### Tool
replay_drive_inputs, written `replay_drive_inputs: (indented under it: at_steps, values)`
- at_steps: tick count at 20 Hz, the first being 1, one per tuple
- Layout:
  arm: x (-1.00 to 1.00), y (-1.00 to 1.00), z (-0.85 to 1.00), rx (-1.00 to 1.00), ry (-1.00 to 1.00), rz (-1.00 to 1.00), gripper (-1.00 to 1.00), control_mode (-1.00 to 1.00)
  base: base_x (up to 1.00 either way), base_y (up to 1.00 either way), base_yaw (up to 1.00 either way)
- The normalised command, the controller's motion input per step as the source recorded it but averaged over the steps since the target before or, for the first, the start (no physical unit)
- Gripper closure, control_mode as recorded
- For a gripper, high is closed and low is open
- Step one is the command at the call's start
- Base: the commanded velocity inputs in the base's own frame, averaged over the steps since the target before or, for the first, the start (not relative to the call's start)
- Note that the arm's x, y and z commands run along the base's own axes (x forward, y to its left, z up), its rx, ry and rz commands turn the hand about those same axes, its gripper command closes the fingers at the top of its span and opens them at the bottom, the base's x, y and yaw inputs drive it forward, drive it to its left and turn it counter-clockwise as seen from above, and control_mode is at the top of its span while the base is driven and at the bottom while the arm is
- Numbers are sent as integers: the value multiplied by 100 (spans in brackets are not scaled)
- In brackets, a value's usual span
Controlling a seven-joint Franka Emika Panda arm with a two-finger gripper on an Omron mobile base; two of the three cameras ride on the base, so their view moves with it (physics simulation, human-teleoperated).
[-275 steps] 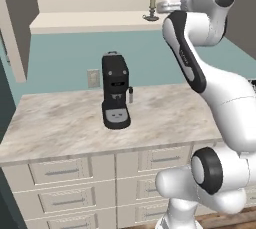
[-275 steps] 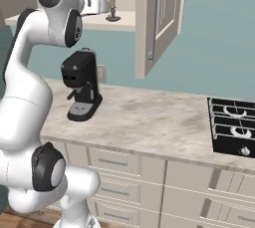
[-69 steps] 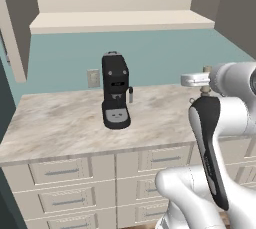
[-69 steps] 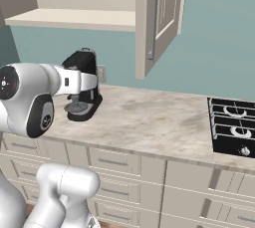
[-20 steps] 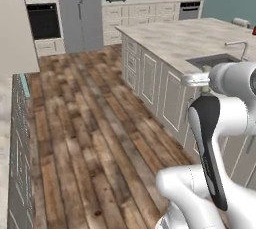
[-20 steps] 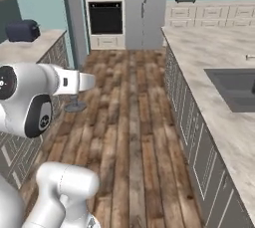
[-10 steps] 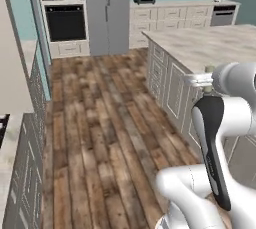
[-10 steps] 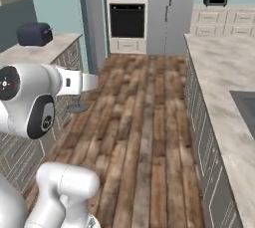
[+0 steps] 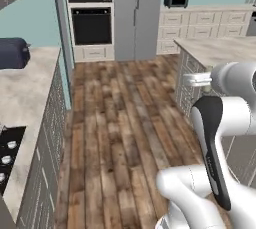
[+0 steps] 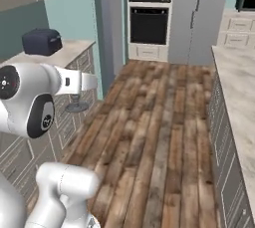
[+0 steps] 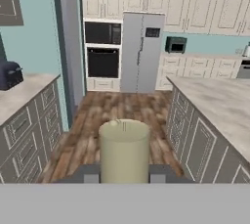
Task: Get the candle and the beer from the cabinet and move them to the dining counter.
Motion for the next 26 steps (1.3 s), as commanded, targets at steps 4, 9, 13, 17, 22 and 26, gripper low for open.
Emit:
replay_drive_inputs:
  at_steps: [4,9,13,17,22,26]
  values:
    - [0,0,0,0,0,0,100,100,100,10,3]
    - [0,0,0,0,0,0,100,100,100,30,0]
    - [0,0,0,0,0,0,100,100,100,30,0]
    - [0,0,0,0,0,0,100,100,100,41,-1]
    - [0,0,0,0,0,0,100,100,100,63,-13]
    - [0,0,0,0,0,0,100,100,100,82,-36]
